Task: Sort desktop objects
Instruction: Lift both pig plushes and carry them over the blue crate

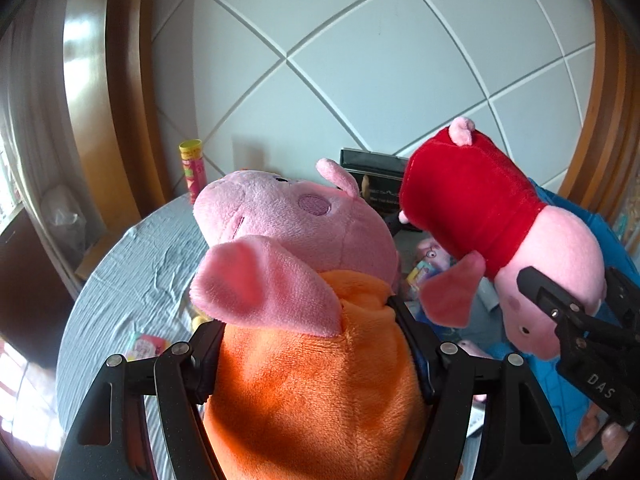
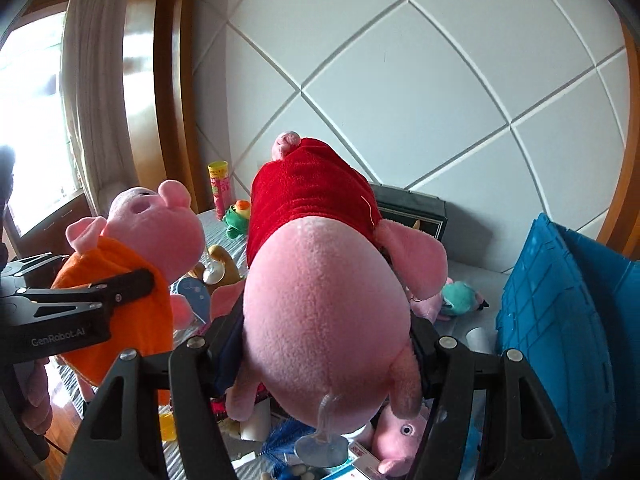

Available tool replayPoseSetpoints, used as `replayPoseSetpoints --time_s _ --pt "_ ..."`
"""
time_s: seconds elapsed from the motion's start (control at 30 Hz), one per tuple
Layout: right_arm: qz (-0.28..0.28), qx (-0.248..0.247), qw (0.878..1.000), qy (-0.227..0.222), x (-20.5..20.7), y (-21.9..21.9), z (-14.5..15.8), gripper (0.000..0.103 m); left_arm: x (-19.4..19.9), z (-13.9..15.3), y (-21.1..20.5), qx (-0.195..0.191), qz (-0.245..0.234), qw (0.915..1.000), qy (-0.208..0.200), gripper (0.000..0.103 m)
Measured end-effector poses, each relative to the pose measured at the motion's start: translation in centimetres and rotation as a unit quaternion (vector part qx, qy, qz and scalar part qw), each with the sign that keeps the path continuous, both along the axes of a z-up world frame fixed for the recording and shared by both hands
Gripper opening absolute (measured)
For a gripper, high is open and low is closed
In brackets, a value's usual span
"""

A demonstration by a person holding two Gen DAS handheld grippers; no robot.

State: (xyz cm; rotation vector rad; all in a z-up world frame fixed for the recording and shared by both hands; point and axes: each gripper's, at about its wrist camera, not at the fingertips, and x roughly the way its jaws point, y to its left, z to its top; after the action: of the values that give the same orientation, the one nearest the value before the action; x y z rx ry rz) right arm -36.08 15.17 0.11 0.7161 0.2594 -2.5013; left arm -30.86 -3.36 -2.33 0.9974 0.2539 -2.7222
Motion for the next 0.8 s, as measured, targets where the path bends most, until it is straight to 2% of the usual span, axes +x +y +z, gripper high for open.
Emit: replayPoseSetpoints --time_s 0.53,0.8 --pt "-0.085 -0.001 0.995 0.050 8.7 5.1 4.0 0.065 5.4 2.9 3.4 -0.016 -0.063 0.9969 0.044 0.071" --pt "-0.142 -0.012 0.987 0.077 11.7 10.4 7.0 0.065 5.4 5.1 8.6 -0.024 -0.110 0.9914 0.066 0.071"
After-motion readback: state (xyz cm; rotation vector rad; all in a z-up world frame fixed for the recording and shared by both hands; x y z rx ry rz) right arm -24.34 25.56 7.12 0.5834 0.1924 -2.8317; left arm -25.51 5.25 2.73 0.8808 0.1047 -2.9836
